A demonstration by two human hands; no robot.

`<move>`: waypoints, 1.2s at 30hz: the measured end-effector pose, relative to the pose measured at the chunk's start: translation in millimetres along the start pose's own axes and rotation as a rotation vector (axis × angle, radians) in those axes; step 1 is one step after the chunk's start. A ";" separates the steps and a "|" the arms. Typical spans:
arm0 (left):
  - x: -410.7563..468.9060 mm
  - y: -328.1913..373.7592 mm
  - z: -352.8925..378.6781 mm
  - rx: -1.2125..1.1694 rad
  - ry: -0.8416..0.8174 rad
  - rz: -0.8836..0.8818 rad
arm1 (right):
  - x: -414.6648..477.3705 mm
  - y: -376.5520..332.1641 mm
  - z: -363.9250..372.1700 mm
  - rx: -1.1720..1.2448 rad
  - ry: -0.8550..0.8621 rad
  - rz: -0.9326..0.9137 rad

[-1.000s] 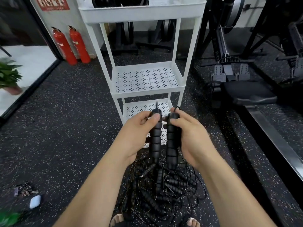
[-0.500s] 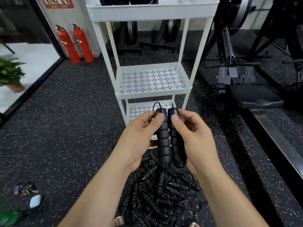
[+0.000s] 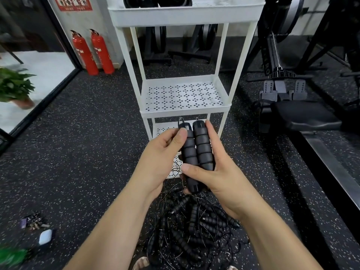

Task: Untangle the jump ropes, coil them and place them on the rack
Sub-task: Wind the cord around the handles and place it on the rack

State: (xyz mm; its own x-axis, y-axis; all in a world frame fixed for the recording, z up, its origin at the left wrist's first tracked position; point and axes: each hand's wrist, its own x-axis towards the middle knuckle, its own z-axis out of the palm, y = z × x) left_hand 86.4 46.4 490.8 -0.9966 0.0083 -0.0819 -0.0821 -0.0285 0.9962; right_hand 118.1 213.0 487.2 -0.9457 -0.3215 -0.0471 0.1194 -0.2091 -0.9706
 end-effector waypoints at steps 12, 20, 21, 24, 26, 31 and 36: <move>7.6 4.5 -9.5 0.390 0.212 0.199 | 1.4 -9.8 -5.0 -0.002 0.031 0.148; 1.4 15.8 -16.7 0.338 0.090 0.441 | -8.5 -33.0 -24.9 0.062 -0.329 0.291; 2.1 15.1 -17.1 0.307 0.086 0.430 | -9.2 -34.6 -25.7 0.070 -0.361 0.288; 4.7 15.1 -19.8 0.244 0.113 0.395 | -10.9 -38.1 -27.0 0.094 -0.413 0.277; 4.1 17.2 -17.7 0.214 0.142 0.368 | -11.7 -39.6 -26.1 0.090 -0.409 0.294; 7.6 20.5 -16.1 0.220 0.209 0.360 | -14.1 -42.0 -19.6 -0.104 -0.425 0.338; 12.8 24.4 -21.7 0.122 0.268 0.228 | -17.0 -40.4 -12.5 -0.161 -0.370 0.310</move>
State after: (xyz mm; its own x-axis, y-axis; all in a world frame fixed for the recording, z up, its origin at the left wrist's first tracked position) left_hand 71.5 24.1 513.4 -0.9568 -0.2466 0.1540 0.1276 0.1198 0.9846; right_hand 125.6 238.4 524.3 -0.6993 -0.6576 -0.2804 0.3024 0.0835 -0.9495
